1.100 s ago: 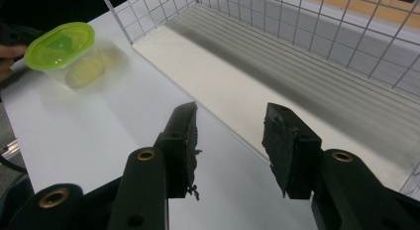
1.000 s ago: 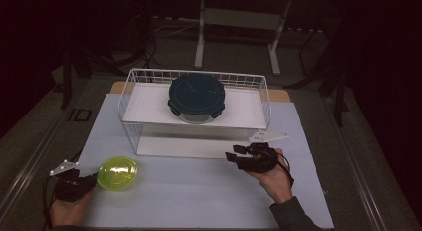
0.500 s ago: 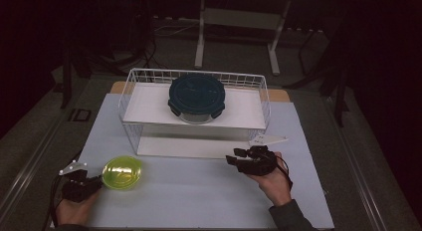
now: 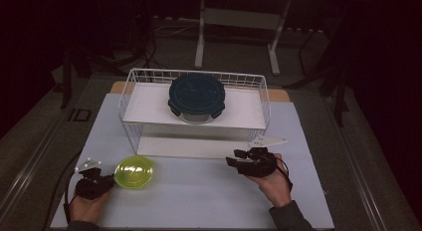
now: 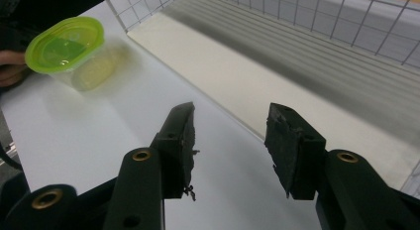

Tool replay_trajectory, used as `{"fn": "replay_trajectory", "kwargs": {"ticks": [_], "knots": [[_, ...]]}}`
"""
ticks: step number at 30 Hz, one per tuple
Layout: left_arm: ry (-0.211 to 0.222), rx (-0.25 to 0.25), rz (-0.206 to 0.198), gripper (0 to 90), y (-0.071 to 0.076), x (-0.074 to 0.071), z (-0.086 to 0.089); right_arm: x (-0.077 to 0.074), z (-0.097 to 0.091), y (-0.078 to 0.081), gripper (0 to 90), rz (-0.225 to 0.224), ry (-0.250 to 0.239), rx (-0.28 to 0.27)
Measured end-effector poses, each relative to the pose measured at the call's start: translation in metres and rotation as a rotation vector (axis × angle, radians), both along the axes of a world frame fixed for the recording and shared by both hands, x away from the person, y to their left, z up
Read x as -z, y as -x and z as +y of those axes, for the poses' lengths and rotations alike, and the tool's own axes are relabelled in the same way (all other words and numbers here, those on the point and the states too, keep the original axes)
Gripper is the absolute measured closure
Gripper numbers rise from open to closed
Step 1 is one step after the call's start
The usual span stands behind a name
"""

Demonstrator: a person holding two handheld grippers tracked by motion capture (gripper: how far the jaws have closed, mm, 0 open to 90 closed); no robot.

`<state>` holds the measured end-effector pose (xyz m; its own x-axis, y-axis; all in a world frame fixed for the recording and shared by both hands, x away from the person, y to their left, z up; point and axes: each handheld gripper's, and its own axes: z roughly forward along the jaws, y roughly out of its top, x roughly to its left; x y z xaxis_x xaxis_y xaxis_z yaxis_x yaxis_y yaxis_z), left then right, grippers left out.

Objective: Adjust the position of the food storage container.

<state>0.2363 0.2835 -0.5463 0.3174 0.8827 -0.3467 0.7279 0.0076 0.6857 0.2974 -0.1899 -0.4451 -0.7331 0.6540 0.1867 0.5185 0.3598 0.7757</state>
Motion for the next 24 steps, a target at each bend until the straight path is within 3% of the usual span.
{"fn": "replay_trajectory", "kwargs": {"ticks": [15, 24], "knots": [[-0.016, 0.115, 0.009, 90.0, -0.008, -0.001, -0.051, 0.007, -0.005, 0.007, 52.9, 0.012, -0.017, 0.004], [-0.033, 0.183, 0.014, 89.8, 0.000, -0.003, -0.082, 0.012, -0.012, 0.014, 52.8, 0.020, -0.033, 0.015]]}}
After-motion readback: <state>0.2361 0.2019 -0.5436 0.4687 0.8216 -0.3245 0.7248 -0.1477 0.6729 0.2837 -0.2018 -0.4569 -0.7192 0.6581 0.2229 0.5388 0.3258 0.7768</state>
